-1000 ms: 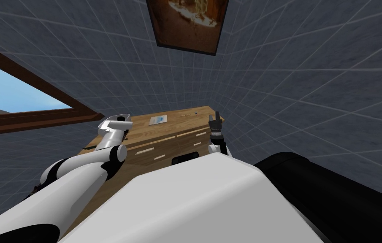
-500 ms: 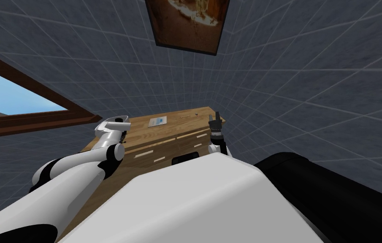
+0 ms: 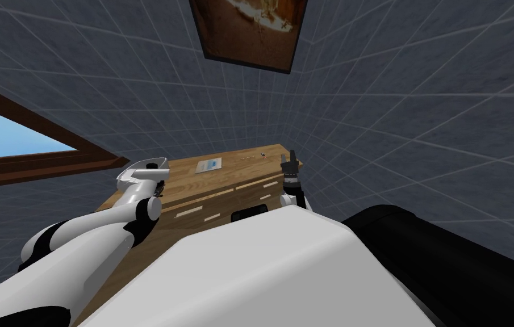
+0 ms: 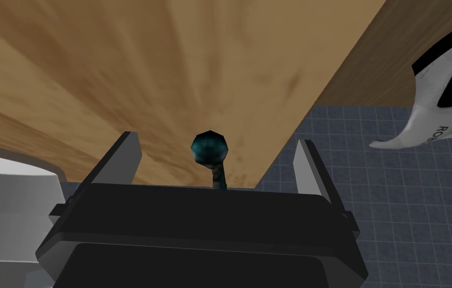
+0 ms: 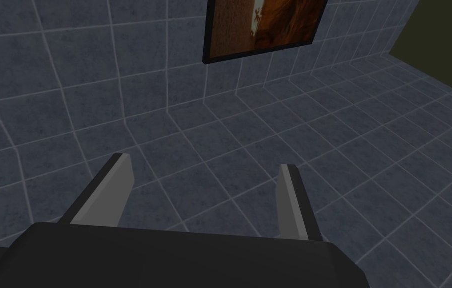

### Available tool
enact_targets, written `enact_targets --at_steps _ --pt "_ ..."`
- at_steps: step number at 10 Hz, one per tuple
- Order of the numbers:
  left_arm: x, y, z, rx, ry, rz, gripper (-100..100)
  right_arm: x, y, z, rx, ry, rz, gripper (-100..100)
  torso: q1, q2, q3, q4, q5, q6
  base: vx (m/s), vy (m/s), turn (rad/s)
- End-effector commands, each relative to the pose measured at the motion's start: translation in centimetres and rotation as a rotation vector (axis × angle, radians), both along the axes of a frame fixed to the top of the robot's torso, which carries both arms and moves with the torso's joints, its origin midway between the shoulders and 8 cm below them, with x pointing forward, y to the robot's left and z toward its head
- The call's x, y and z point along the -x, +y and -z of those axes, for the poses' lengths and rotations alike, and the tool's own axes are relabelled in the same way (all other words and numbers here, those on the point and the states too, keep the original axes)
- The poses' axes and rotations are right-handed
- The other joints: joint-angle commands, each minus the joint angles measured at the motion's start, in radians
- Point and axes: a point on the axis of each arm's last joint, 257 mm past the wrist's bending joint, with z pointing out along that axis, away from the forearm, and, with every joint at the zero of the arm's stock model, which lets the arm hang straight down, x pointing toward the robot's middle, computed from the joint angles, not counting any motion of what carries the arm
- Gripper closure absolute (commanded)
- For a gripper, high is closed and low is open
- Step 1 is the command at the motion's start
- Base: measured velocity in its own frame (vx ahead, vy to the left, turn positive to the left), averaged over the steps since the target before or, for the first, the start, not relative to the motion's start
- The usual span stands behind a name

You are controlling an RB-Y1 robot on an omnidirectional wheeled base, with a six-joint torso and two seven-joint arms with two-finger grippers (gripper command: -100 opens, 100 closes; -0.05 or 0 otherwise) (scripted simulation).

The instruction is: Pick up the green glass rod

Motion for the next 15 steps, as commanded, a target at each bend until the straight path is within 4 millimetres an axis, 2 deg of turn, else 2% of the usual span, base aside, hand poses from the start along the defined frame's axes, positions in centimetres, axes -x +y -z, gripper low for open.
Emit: enact_targets --at_steps 1,4,5,6,14,15 --pt "2.2 2.4 0.8 0.016 0.010 -0.012 -100 0.0 0.0 0.0 0.000 0.000 0.000 0 0.000 0.000 0.000 0.000 0.000 0.000 0.040 -0.052 0.029" --pt "2.3 2.4 1.1 0.016 0.009 -0.007 -100 0.0 0.0 0.0 0.000 0.000 0.000 0 0.003 0.003 0.001 -0.001 0.002 -0.001 0.003 -0.014 0.013" --pt "4.8 4.7 1.8 0.030 0.018 -0.020 -100 0.0 0.0 0.0 0.000 0.000 0.000 0 0.004 0.004 0.001 -0.001 0.003 -0.001 0.014 -0.023 0.036" --pt "4.8 4.8 2.0 0.028 0.015 -0.016 -100 0.0 0.0 0.0 0.000 0.000 0.000 0 0.006 0.003 0.000 -0.003 0.005 -0.005 0.014 -0.048 0.043" --pt "4.8 4.8 2.0 0.028 0.015 -0.016 -100 0.0 0.0 0.0 0.000 0.000 0.000 0 0.013 0.003 -0.001 -0.005 0.009 -0.007 0.000 -0.001 -0.003" --pt "5.0 3.2 3.2 0.045 0.041 -0.008 -100 0.0 0.0 0.0 0.000 0.000 0.000 0 0.013 0.003 -0.001 -0.005 0.008 -0.007 -0.028 0.035 -0.089"
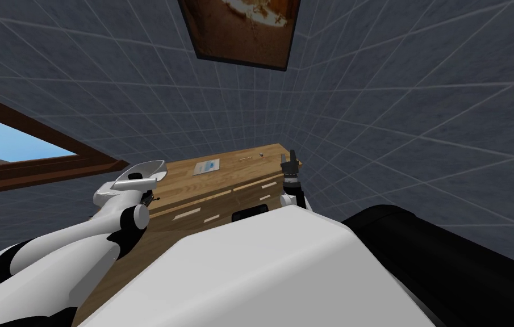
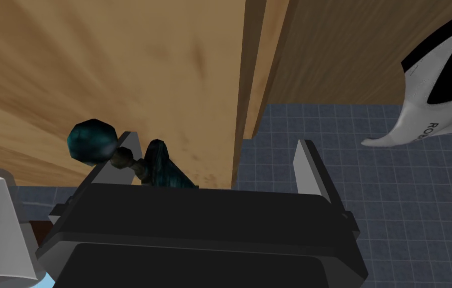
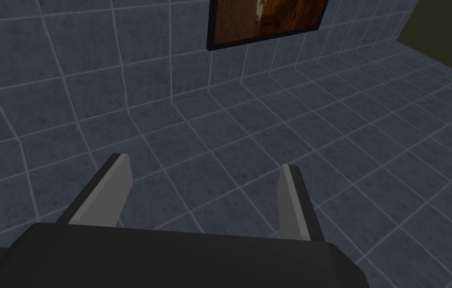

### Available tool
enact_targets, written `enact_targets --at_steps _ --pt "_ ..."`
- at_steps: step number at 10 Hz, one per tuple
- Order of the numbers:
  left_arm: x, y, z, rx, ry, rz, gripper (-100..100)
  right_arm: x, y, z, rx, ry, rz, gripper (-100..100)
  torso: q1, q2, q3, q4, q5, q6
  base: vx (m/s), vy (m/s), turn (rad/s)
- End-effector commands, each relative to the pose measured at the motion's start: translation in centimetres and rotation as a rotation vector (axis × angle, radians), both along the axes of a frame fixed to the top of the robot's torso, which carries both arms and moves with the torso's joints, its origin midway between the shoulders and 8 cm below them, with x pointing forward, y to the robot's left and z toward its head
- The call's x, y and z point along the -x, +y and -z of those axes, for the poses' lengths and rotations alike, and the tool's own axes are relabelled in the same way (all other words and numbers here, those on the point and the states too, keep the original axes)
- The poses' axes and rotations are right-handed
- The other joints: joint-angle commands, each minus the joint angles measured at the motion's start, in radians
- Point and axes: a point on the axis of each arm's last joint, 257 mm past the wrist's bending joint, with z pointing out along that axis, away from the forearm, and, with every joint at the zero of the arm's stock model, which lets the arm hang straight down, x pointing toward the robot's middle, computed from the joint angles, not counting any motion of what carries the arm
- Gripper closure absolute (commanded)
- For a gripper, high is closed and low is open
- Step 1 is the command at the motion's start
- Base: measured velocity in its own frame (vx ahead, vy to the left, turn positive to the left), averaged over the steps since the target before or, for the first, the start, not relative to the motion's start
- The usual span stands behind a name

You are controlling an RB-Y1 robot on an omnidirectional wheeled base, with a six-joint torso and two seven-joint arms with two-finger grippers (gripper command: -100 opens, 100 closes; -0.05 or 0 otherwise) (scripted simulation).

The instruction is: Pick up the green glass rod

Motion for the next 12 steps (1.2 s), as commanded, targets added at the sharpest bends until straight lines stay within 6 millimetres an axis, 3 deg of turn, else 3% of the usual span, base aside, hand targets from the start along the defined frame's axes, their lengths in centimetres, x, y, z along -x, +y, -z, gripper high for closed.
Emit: enact_targets --at_steps 1,2,3,4,5,7,8,9,10,11,12 --pt "-1.0 -0.8 0.0 -0.002 -0.009 0.016 -100 0.0 0.0 0.0 0.000 0.000 0.000 0 0.000 0.000 0.000 0.000 0.000 0.000 -0.031 0.058 -0.112" --pt "-0.9 -2.1 0.8 0.013 0.002 0.016 -100 0.0 0.0 0.0 0.000 0.000 0.000 0 0.001 -0.001 0.000 0.000 0.001 0.000 -0.042 0.074 -0.167" --pt "-1.6 -2.0 0.2 -0.002 -0.013 0.027 -100 0.0 0.0 0.0 0.000 0.000 0.000 0 0.003 0.000 0.000 0.000 0.001 0.001 -0.025 0.085 -0.060" --pt "-0.1 -3.4 1.9 0.024 0.030 0.015 -100 0.0 0.0 0.0 0.000 0.000 0.000 0 0.004 -0.001 -0.001 0.000 0.001 0.000 -0.032 0.072 -0.122" --pt "-1.3 -3.2 0.9 0.006 -0.002 0.026 -100 0.0 0.0 0.0 0.000 0.000 0.000 0 0.003 -0.001 -0.002 -0.003 0.006 0.002 -0.024 0.062 -0.057" --pt "-1.8 -3.1 0.3 -0.003 -0.017 0.030 -100 0.0 0.0 0.0 0.000 0.000 0.000 0 0.001 -0.004 -0.004 -0.004 0.006 0.001 -0.001 0.014 0.001" --pt "-0.4 -4.4 1.9 0.020 0.020 0.014 -100 0.0 0.0 0.0 0.000 0.000 0.000 0 0.000 -0.005 -0.004 -0.004 0.006 0.001 -0.027 0.039 -0.110" --pt "-0.8 -5.3 1.5 0.019 -0.002 0.012 -100 0.0 0.0 0.0 0.000 0.000 0.000 0 0.001 -0.003 -0.004 -0.004 0.007 0.002 -0.054 0.078 -0.208" --pt "-1.3 -4.7 0.4 -0.007 -0.024 0.010 -100 0.0 0.0 0.0 0.000 0.000 0.000 0 0.003 -0.003 -0.004 -0.005 0.009 0.004 -0.039 0.109 -0.085" --pt "0.7 -5.9 2.0 0.022 0.019 -0.017 -100 0.0 0.0 0.0 0.000 0.000 0.000 0 0.006 -0.004 -0.005 -0.005 0.010 0.003 -0.044 0.098 -0.145" --pt "0.4 -5.7 1.5 0.008 0.004 -0.017 -100 0.0 0.0 0.0 0.000 0.000 0.000 0 0.006 -0.004 -0.005 -0.006 0.011 0.003 -0.026 0.049 -0.085"
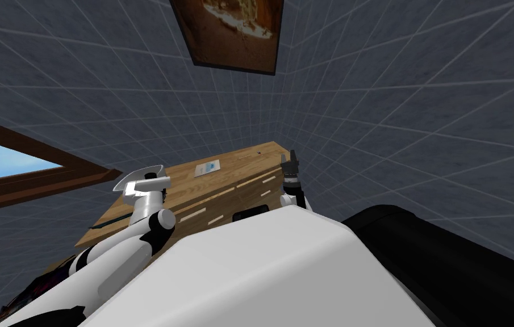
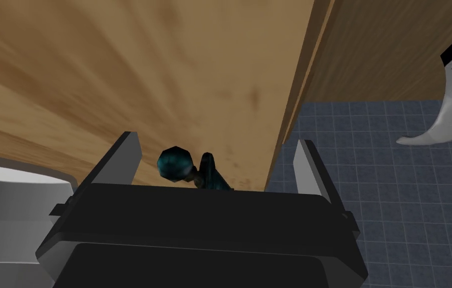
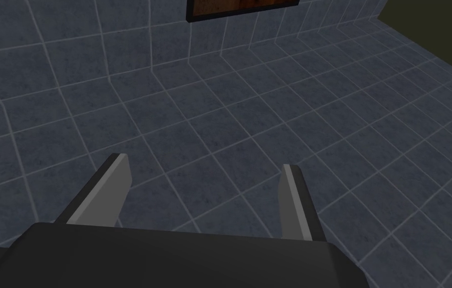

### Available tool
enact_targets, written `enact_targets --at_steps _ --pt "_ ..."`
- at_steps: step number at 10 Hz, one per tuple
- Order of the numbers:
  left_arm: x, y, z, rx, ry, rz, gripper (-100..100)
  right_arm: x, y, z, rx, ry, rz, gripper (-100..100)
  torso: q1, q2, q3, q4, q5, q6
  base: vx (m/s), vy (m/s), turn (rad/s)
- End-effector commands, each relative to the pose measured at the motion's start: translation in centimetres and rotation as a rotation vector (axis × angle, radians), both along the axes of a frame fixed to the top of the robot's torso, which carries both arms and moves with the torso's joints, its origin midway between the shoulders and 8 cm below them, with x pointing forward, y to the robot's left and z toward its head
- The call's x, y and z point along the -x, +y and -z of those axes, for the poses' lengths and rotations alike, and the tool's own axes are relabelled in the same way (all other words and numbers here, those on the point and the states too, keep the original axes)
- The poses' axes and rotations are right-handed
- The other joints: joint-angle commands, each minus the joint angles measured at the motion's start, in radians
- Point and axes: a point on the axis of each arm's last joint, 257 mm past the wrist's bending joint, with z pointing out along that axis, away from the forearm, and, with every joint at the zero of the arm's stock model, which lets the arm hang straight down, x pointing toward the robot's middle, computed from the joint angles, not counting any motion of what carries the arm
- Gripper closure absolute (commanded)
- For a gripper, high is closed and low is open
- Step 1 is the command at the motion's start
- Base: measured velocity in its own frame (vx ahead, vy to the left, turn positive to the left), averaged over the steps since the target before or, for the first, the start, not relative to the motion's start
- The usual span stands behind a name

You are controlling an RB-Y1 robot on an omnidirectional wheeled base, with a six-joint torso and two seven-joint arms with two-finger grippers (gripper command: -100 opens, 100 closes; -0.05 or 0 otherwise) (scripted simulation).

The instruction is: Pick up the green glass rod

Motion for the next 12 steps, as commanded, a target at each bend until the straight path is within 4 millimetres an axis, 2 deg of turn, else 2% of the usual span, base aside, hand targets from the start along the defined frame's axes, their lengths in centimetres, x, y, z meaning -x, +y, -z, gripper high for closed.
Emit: enact_targets --at_steps 1,2,3,4,5,7,8,10,11,12 --pt "-0.3 0.2 -0.9 -0.015 -0.021 -0.003 -100 0.0 0.0 0.0 0.000 0.000 0.000 0 0.000 0.000 0.000 0.000 0.000 0.000 0.000 0.016 0.021" --pt "1.8 -1.0 0.6 0.009 0.022 -0.036 -100 0.0 0.0 0.0 0.000 0.000 0.000 0 -0.002 -0.002 -0.001 0.000 -0.001 0.000 -0.021 0.033 -0.088" --pt "0.8 -0.4 -0.9 -0.017 -0.020 -0.034 -100 0.0 0.0 0.0 0.000 0.000 0.000 0 -0.001 -0.001 -0.001 0.000 0.000 0.000 -0.030 0.051 -0.091" --pt "0.7 -0.3 -1.2 -0.022 -0.027 -0.034 -100 0.0 0.0 0.0 0.000 0.000 0.000 0 0.000 -0.001 0.000 0.000 0.000 0.000 -0.011 0.029 -0.029" --pt "3.0 -1.2 0.0 -0.002 0.011 -0.074 -100 0.0 0.0 0.0 0.000 0.000 0.000 0 -0.001 -0.002 -0.001 0.000 0.000 0.000 -0.033 0.045 -0.117" --pt "2.2 -0.7 -1.3 -0.025 -0.025 -0.073 -100 0.0 0.0 0.0 0.000 0.000 0.000 0 0.001 -0.001 -0.001 0.000 0.000 0.000 -0.015 0.045 -0.021" --pt "4.8 -1.6 -0.1 -0.006 0.014 -0.119 -100 0.0 0.0 0.0 0.000 0.000 0.000 0 0.000 -0.002 -0.001 0.000 0.000 0.000 -0.031 0.044 -0.119" --pt "4.1 -1.1 -1.3 -0.028 -0.019 -0.121 -100 0.0 0.0 0.0 0.000 0.000 0.000 0 0.001 -0.001 0.000 0.000 0.000 0.000 -0.023 0.057 -0.038" --pt "7.0 -2.1 0.0 -0.006 0.028 -0.172 -100 0.0 0.0 0.0 0.000 0.000 0.000 0 0.001 -0.001 -0.001 0.000 0.000 0.000 -0.034 0.050 -0.131" --pt "6.9 -2.0 -0.2 -0.010 0.021 -0.172 -100 0.0 0.0 0.0 0.000 0.000 0.000 0 0.001 0.000 -0.001 -0.001 0.001 0.000 -0.032 0.050 -0.094"
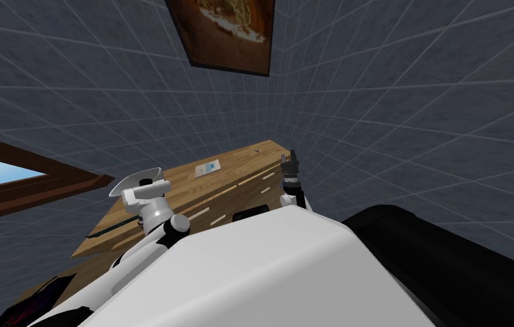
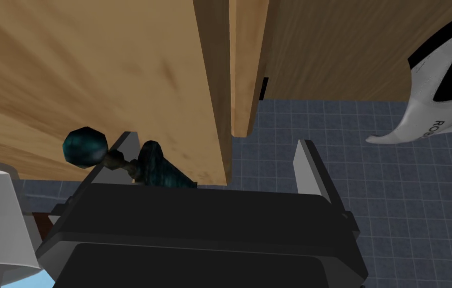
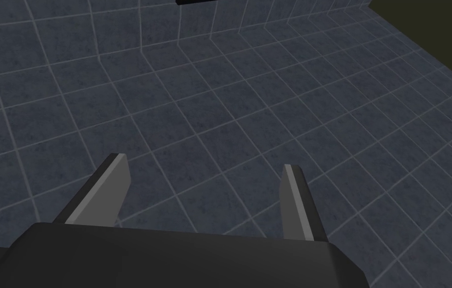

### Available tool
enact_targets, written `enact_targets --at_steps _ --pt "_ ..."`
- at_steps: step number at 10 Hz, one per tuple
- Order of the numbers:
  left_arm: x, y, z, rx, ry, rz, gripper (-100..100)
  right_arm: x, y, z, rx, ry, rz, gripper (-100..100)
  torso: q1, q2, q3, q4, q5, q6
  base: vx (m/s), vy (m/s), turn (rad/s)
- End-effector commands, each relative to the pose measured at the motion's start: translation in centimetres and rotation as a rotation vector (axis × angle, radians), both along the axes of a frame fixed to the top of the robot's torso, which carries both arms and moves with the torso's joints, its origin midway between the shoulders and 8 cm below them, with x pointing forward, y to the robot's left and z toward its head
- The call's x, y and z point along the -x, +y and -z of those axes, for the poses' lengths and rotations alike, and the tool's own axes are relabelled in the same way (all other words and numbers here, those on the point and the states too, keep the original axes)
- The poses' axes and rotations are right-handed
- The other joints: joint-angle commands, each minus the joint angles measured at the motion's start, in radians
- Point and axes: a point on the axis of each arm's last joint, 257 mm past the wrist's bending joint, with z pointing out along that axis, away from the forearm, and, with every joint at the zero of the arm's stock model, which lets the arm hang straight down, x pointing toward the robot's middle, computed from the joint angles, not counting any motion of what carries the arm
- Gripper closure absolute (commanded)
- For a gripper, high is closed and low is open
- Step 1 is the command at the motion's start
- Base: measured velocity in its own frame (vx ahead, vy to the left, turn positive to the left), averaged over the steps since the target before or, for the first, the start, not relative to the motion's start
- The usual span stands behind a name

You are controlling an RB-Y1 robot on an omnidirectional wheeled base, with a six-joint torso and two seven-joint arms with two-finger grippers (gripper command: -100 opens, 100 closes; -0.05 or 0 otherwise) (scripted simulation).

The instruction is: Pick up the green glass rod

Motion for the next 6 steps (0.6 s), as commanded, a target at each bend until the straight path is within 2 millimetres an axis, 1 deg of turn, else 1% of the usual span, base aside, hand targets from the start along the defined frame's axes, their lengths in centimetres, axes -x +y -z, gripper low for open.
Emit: enact_targets --at_steps 1,2,3,4,6 --pt "0.41 0.26 -0.80 -0.010 -0.012 -0.012 -100 0.00 0.00 0.00 0.000 0.000 0.000 0 0.000 0.000 0.000 0.000 0.000 0.000 -0.005 0.016 -0.011" --pt "0.26 0.41 -1.15 -0.017 -0.022 -0.013 -100 0.00 0.00 0.00 0.000 0.000 0.000 0 -0.001 -0.001 0.000 0.000 0.000 0.000 0.000 0.007 0.021" --pt "0.32 0.40 -0.88 -0.012 -0.015 -0.012 -100 0.00 0.00 0.00 0.000 0.000 0.000 0 -0.002 -0.002 -0.001 0.000 -0.001 0.000 0.000 0.000 0.000" --pt "0.31 0.42 -0.93 -0.013 -0.016 -0.012 100 0.00 0.00 0.00 0.000 0.000 0.000 0 -0.002 -0.002 -0.001 0.000 -0.001 0.000 0.000 0.000 0.000" --pt "0.18 0.42 -1.00 -0.014 -0.018 -0.010 100 0.00 0.00 0.00 0.000 0.000 0.000 0 -0.003 0.000 -0.001 -0.001 0.000 -0.002 0.000 0.000 0.000"
